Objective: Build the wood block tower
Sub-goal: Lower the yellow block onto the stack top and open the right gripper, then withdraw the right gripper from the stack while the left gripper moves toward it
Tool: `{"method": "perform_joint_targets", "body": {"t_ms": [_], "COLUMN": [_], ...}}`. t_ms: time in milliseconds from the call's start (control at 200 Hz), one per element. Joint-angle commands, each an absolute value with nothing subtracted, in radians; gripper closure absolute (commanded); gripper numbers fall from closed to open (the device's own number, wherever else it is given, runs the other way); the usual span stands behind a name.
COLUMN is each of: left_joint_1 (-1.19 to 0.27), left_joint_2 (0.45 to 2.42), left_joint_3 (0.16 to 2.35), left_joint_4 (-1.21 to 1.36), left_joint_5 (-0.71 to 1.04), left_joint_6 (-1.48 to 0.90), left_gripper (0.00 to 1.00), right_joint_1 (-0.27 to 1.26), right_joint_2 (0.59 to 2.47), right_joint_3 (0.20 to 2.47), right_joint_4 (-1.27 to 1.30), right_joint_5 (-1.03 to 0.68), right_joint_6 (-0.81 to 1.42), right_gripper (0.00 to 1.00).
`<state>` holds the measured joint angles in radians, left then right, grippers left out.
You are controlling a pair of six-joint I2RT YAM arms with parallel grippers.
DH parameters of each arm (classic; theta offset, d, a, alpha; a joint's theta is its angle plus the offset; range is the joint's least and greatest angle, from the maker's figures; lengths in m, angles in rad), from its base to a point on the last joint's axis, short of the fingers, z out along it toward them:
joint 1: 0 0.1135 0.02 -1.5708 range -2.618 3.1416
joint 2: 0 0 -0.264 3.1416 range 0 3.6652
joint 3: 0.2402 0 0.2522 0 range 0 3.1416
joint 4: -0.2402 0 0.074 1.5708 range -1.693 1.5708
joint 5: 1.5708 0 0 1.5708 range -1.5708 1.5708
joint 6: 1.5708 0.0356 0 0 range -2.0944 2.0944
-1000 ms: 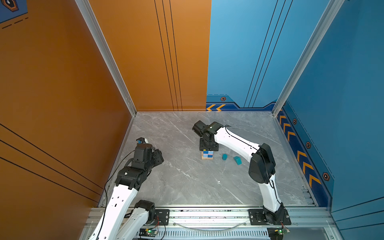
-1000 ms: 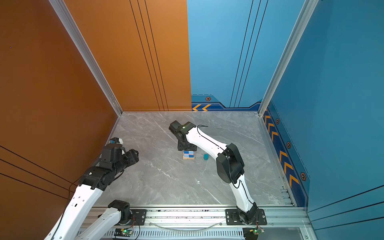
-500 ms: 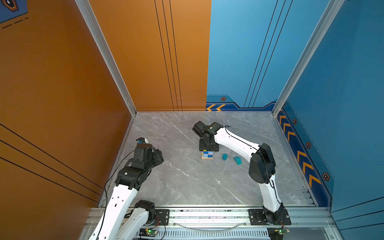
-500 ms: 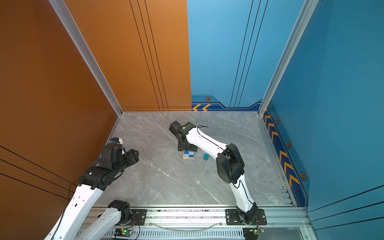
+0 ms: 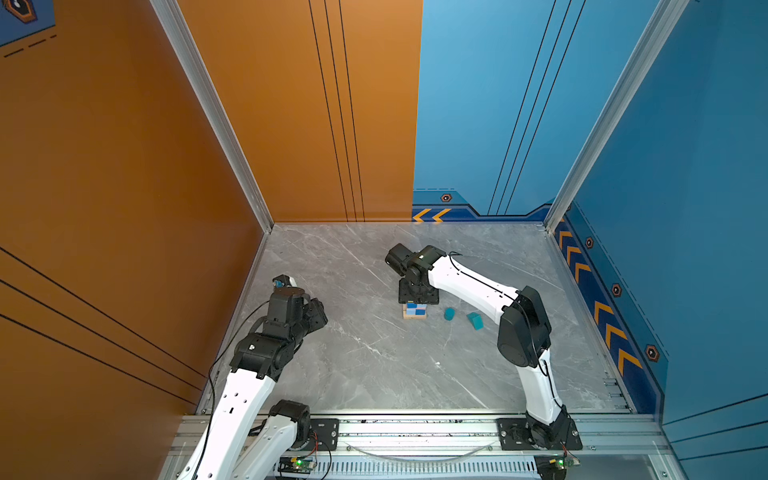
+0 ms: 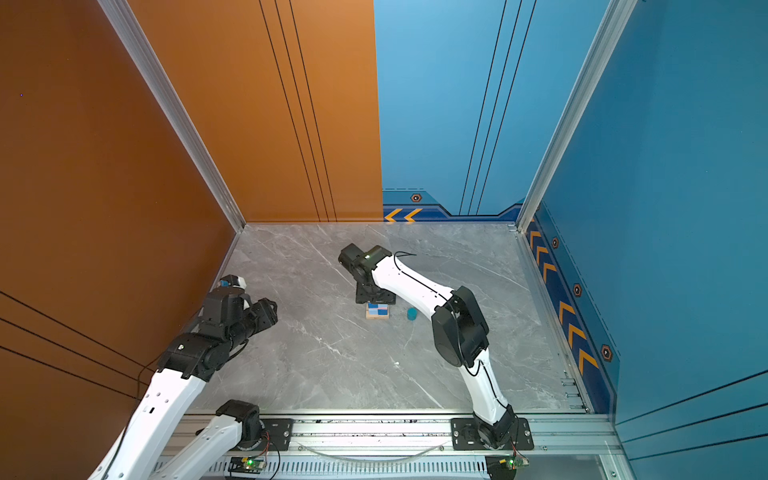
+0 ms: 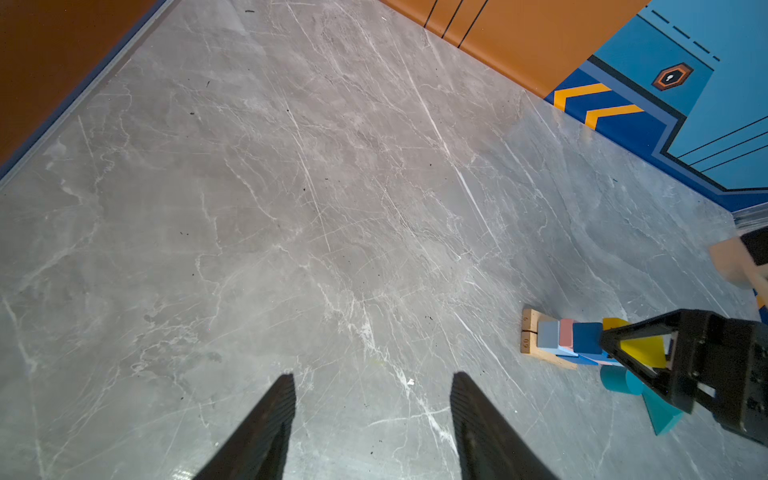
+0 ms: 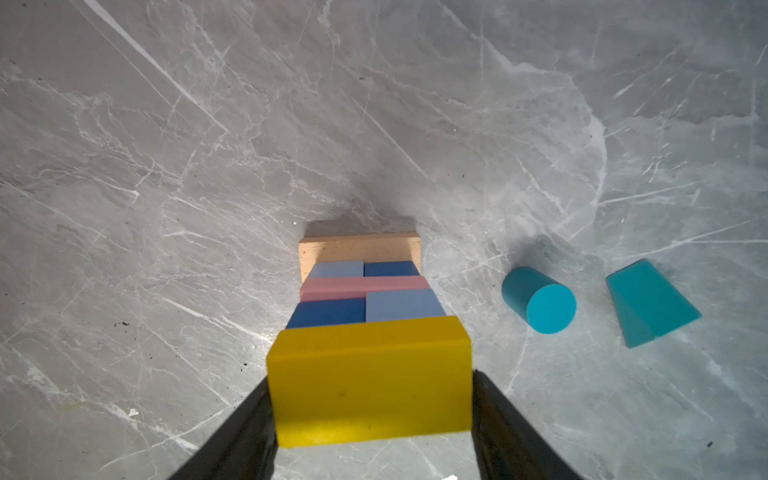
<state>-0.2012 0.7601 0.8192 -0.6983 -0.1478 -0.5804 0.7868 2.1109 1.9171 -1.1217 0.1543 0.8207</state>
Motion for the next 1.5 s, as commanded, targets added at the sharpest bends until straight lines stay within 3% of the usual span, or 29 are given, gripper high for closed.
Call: {"method": "perform_joint_targets", "body": {"t_ms": [0, 430, 866, 1146, 1221, 1276, 1346, 1412, 1492], "left_joint_1": [-0.193, -0.193, -0.193, -0.228, -0.262, -0.289, -0.322, -0.355, -0.399], "left_joint_2": [0.752, 0.753, 0.758, 0.792, 0.810, 0.821, 0.834, 0.848, 0.867], "left_joint_3": [0.806, 0.808, 0.807, 0.814, 0.813, 0.812, 0.809, 0.805, 0.795], "left_joint_4": [-0.689, -0.689, -0.689, -0.684, -0.680, -0.675, -0.663, -0.639, -0.588], "left_joint_5": [-0.132, -0.130, -0.125, -0.086, -0.082, -0.083, -0.080, -0.061, -0.021], "left_joint_6": [-0.563, -0.561, -0.557, -0.558, -0.557, -0.560, -0.565, -0.571, -0.584], "left_gripper": [0.38, 0.38, 0.39, 0.42, 0.48, 0.53, 0.62, 0.71, 0.84], "right_joint_1": [0.785, 0.790, 0.814, 0.825, 0.825, 0.824, 0.818, 0.806, 0.781], "right_joint_2": [2.080, 2.036, 1.951, 1.805, 1.738, 1.685, 1.614, 1.546, 1.467], "right_joint_3": [1.911, 1.907, 1.890, 1.779, 1.700, 1.635, 1.536, 1.439, 1.320], "right_joint_4": [-1.125, -1.111, -1.106, -1.047, -0.999, -0.951, -0.877, -0.801, -0.709], "right_joint_5": [0.148, 0.139, 0.174, 0.203, 0.207, 0.201, 0.183, 0.161, 0.131], "right_joint_6": [0.838, 0.832, 0.825, 0.810, 0.799, 0.794, 0.787, 0.787, 0.786], "right_gripper": [0.26, 0.16, 0.00, 0.01, 0.08, 0.20, 0.42, 0.70, 0.93]}}
